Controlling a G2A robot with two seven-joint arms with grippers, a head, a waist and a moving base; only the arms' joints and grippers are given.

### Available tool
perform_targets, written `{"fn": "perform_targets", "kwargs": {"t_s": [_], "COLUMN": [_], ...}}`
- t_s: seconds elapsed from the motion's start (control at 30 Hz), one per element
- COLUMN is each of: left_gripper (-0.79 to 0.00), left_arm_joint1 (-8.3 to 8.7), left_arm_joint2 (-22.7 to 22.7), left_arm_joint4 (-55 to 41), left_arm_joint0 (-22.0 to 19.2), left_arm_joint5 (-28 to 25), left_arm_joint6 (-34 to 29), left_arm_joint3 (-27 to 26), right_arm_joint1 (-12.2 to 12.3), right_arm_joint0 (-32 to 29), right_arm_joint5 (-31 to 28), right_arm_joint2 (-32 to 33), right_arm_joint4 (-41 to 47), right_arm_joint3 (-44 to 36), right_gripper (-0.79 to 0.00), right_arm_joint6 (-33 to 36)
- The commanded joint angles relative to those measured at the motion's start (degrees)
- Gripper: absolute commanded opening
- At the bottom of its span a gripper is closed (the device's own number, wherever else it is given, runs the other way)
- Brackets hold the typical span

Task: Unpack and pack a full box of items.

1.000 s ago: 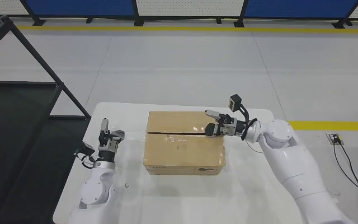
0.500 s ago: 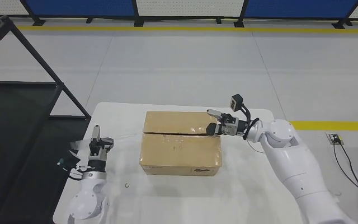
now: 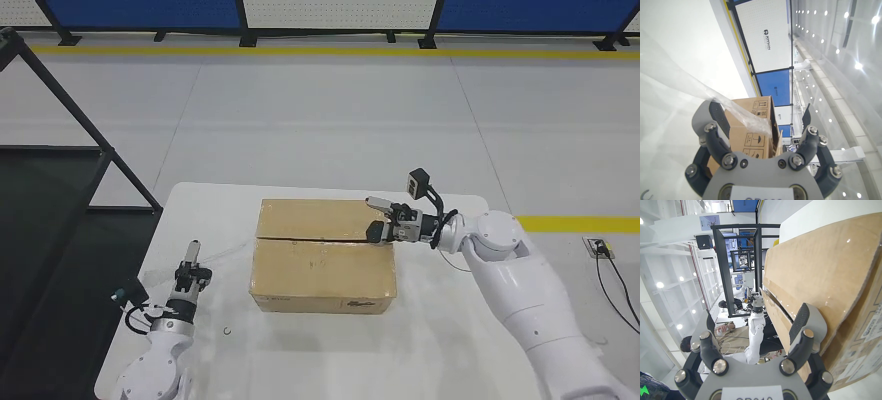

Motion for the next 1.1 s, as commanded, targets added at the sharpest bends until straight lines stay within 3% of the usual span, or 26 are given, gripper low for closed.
{"fn": "perform_targets", "kwargs": {"t_s": [0.0,0.13,0.5,0.83,1.07], "left_gripper": [0.0,0.0,0.0,0.0,0.0], "left_arm_joint1": [0.19,0.57,1.0,0.61,-0.32], "left_arm_joint2": [-0.3,-0.7,-1.1,1.1,3.9], "left_arm_joint4": [0.7,1.9,0.7,-3.8,-9.0], "left_arm_joint0": [0.5,1.1,3.6,-0.4,-6.7], "left_arm_joint5": [1.8,4.6,5.6,5.0,0.1], "left_arm_joint6": [-2.0,-6.1,-10.8,-10.2,-6.1], "left_arm_joint3": [0.1,0.4,-0.8,6.9,15.4], "right_arm_joint1": [0.0,-0.1,-0.6,-0.8,-0.8], "right_arm_joint0": [0.2,0.5,1.1,1.2,1.0], "right_arm_joint5": [-0.1,0.0,0.2,0.4,0.4], "right_arm_joint2": [-0.1,-0.2,-1.2,-1.5,-1.4], "right_arm_joint4": [0.1,0.0,-0.2,-0.5,-0.5], "right_arm_joint3": [0.3,0.8,1.4,1.3,0.9], "right_gripper": [0.0,0.0,0.0,0.0,0.0], "right_arm_joint6": [0.2,0.3,0.0,-0.2,-0.2]}}
